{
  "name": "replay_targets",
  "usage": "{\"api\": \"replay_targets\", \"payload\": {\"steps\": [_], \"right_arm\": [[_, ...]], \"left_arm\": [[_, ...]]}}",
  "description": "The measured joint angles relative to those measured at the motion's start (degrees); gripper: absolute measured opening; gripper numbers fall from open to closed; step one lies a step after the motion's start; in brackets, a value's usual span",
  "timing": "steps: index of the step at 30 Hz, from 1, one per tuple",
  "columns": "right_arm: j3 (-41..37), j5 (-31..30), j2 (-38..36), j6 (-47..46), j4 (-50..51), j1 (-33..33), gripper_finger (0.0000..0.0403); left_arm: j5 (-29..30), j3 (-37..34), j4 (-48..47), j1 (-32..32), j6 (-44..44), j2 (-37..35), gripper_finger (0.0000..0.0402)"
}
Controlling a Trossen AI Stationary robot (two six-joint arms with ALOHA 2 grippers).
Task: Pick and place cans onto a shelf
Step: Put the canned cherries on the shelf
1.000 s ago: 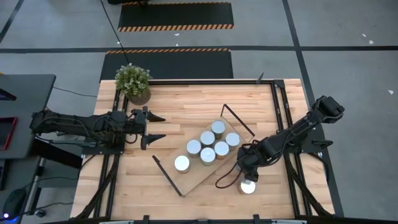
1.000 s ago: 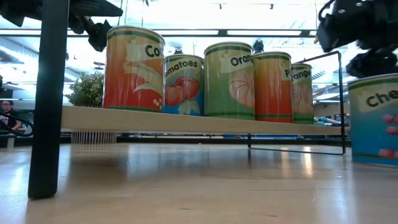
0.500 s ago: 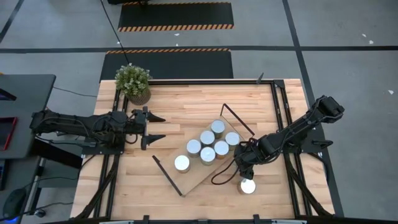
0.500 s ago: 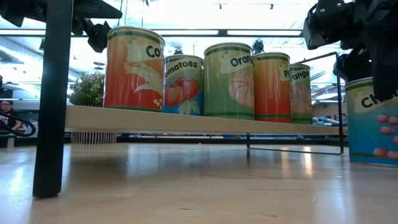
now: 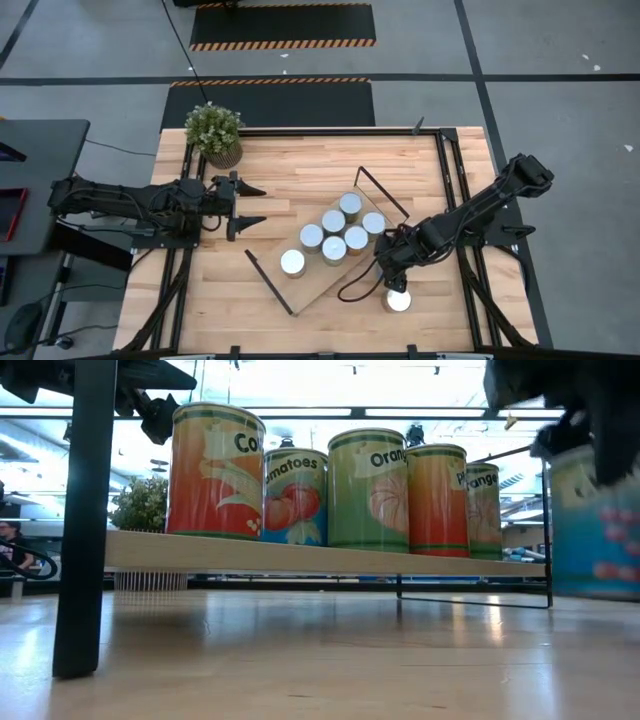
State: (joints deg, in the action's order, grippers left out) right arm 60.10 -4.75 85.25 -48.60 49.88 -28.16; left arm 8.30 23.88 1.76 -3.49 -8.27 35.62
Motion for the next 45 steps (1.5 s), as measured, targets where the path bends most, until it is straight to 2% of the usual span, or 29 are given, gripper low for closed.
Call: {"api": "replay_targets", "payload": {"steps": [8, 17, 21, 25, 35, 40, 45], "right_arm": [[8.54, -6.16, -0.01, 3.84, -0.55, -1.51, 0.0325], [10.36, -8.87, 1.39, 8.17, -9.99, -3.05, 0.0325], [14.69, -8.53, 6.79, 12.8, -11.23, -3.21, 0.0325], [22.98, -7.53, 13.77, 18.48, -9.68, -3.18, 0.0325], [46.9, -9.07, 29.71, 28.74, 4.1, -3.1, 0.0325], [52.39, -10.66, 34.1, 32.64, 7.03, -1.85, 0.0325], [53.48, -10.5, 35.75, 34.59, 7.61, 0.26, 0.0325]], "left_arm": [[0.01, 0.0, 0.0, -0.01, 0.0, 0.01, 0.0355], [0.02, 0.0, 0.18, 0.0, -0.02, 0.02, 0.0355], [0.02, 0.0, 0.47, -0.01, -0.02, 0.0, 0.0355], [0.01, 0.0, 0.63, -0.02, -0.03, 0.02, 0.0355], [0.01, 0.0, 0.57, 0.0, -0.01, 0.02, 0.0355], [0.0, 0.0, 0.55, -0.01, -0.01, 0.02, 0.0355], [0.01, 0.0, 0.52, -0.02, 0.0, 0.02, 0.0355]]}}
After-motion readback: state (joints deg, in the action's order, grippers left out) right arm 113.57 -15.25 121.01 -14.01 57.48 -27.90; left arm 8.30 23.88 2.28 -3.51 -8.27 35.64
